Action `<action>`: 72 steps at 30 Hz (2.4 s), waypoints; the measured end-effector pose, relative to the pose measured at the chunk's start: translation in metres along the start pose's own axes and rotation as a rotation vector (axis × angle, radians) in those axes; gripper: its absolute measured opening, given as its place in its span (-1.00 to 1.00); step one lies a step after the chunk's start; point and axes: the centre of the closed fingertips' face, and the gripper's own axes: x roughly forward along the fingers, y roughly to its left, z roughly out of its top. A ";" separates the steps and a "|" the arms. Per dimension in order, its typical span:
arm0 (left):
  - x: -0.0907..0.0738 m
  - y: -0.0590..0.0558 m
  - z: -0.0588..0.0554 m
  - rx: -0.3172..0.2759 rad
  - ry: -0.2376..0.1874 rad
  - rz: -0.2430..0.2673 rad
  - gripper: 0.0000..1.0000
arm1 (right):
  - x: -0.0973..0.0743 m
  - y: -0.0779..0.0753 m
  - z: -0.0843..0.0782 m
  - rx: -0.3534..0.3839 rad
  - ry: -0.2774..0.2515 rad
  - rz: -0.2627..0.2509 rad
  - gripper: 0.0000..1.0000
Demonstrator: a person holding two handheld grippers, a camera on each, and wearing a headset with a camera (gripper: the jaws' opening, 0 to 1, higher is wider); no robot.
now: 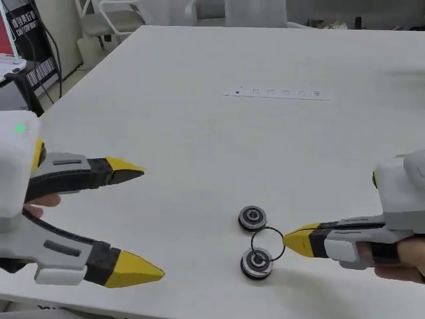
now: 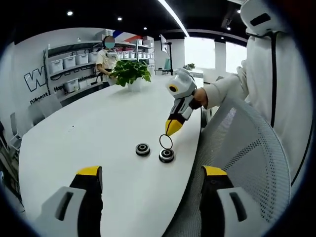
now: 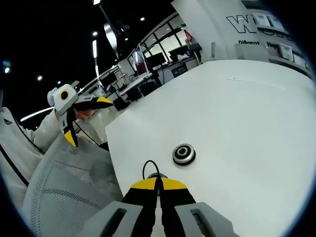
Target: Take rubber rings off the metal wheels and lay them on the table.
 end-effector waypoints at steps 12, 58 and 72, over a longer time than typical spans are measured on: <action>-0.010 -0.013 -0.020 -0.085 -0.030 0.043 0.58 | 0.000 0.006 0.016 -0.022 -0.012 0.002 -1.00; -0.005 -0.015 -0.036 -0.148 -0.057 0.017 0.99 | 0.065 0.064 0.050 -0.218 0.110 0.089 -1.00; -0.006 -0.014 -0.033 -0.170 -0.080 0.024 0.99 | 0.082 0.043 0.016 -0.092 0.161 0.072 -1.00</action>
